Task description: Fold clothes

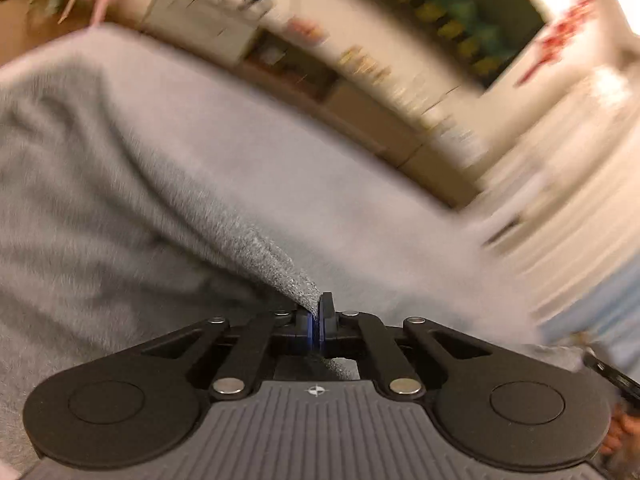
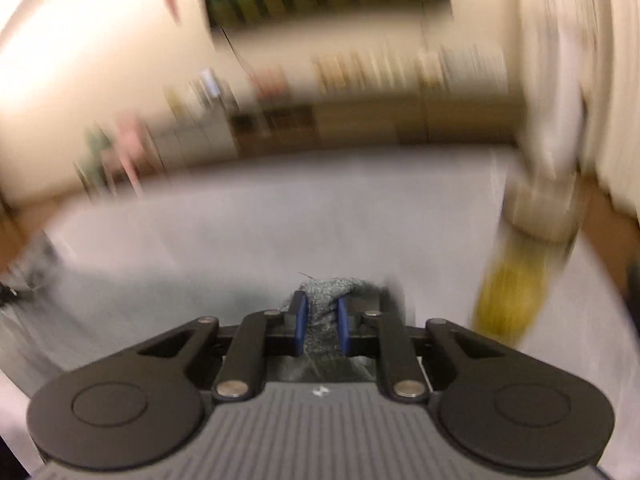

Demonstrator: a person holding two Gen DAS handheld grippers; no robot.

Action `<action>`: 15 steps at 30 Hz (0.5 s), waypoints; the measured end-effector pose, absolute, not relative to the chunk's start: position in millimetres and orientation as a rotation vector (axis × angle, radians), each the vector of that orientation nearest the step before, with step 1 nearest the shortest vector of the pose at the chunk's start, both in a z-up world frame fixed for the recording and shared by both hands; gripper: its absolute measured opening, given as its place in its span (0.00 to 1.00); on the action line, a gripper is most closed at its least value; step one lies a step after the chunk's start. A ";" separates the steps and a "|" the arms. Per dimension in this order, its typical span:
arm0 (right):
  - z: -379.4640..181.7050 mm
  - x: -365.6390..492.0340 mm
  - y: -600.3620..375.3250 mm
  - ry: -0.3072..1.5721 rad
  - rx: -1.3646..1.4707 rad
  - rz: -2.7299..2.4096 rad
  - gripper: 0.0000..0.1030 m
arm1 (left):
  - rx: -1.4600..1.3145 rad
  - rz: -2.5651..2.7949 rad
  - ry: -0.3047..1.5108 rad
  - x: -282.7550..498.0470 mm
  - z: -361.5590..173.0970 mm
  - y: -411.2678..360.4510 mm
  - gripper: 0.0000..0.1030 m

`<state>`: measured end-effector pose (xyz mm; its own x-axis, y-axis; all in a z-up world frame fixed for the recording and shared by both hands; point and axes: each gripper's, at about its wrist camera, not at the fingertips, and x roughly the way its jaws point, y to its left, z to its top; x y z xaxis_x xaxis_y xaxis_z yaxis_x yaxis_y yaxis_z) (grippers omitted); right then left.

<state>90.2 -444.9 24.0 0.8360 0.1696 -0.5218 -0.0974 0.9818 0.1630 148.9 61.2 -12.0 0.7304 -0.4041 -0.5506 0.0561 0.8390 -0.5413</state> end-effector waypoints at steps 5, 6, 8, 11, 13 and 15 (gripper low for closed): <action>-17.5 59.0 -469.1 0.672 0.023 0.174 0.15 | -0.457 -0.257 0.851 109.5 -54.6 53.2 0.01; -34.8 58.0 -472.4 0.730 0.012 0.177 0.15 | -0.449 -0.249 0.858 108.1 -59.2 50.5 0.01; -61.8 56.5 -470.7 0.806 -0.014 0.173 0.15 | -0.433 -0.233 0.872 105.2 -68.4 45.1 0.01; -72.5 55.3 -469.3 0.848 -0.018 0.198 0.15 | -0.397 -0.218 0.878 102.3 -72.2 40.4 0.01; -70.9 56.1 -469.8 0.865 -0.030 0.221 0.16 | -0.391 -0.216 0.870 97.5 -70.5 44.4 0.01; -69.4 56.8 -470.3 0.881 -0.042 0.244 0.16 | -0.387 -0.216 0.855 90.8 -67.6 46.5 0.01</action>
<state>56.8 -470.3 -69.4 0.6107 0.1940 -0.7677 -0.2285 0.9715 0.0636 90.8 46.5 -67.6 0.6400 -0.3373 -0.6903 0.0312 0.9091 -0.4154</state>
